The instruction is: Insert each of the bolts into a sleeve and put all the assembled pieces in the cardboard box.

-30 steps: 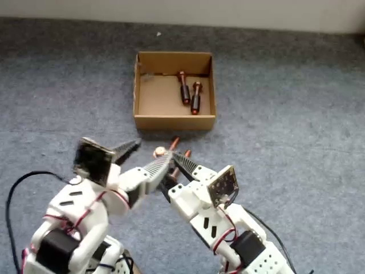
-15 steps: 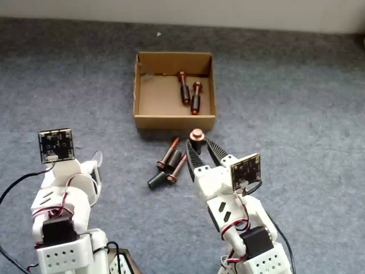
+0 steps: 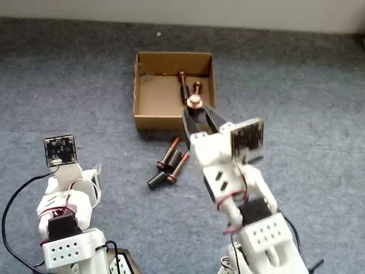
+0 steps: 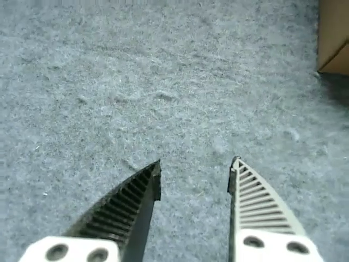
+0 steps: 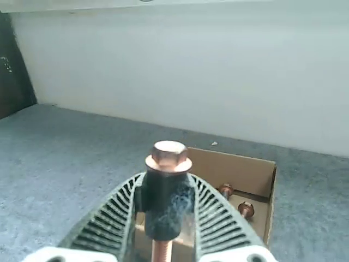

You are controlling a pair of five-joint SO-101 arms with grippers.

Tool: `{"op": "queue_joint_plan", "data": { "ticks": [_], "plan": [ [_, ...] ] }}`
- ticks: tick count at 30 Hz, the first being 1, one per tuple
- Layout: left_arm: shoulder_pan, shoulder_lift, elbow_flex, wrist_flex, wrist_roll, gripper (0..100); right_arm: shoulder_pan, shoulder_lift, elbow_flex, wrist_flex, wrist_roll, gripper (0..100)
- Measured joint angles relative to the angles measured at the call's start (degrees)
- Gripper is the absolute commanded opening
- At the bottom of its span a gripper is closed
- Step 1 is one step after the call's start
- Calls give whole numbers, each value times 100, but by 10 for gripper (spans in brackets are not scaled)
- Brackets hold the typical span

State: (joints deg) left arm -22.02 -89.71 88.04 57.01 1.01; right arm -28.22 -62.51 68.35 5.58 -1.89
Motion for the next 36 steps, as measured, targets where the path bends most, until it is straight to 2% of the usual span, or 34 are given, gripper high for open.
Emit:
{"op": "queue_joint_plan", "data": {
  "ticks": [5, 11, 14, 19, 23, 28, 32, 36],
  "plan": [
    [0, 9, 97, -18, -325, 204, 440, 2655, -1354, -923, 0, 5],
    [0, 9, 97, -18, -360, 204, 563, 5108, -2611, -1187, 0, 7],
    [0, 9, 97, -18, -378, 204, 563, 5864, -3015, -1187, 0, 22],
    [0, 9, 97, -18, -378, 204, 607, 6567, -3464, -1196, 0, 162],
    [0, 9, 97, -18, -378, 204, 677, 6655, -3622, -1143, -18, 166],
    [0, 9, 97, -18, -378, 204, 668, 6268, -3657, -290, -18, 166],
    [0, 9, 97, -18, -378, 204, 448, 5495, -3657, 1029, -18, 166],
    [0, 9, 97, -18, -378, 204, -9, 5099, -3657, 2593, -686, 166]
  ]
}}
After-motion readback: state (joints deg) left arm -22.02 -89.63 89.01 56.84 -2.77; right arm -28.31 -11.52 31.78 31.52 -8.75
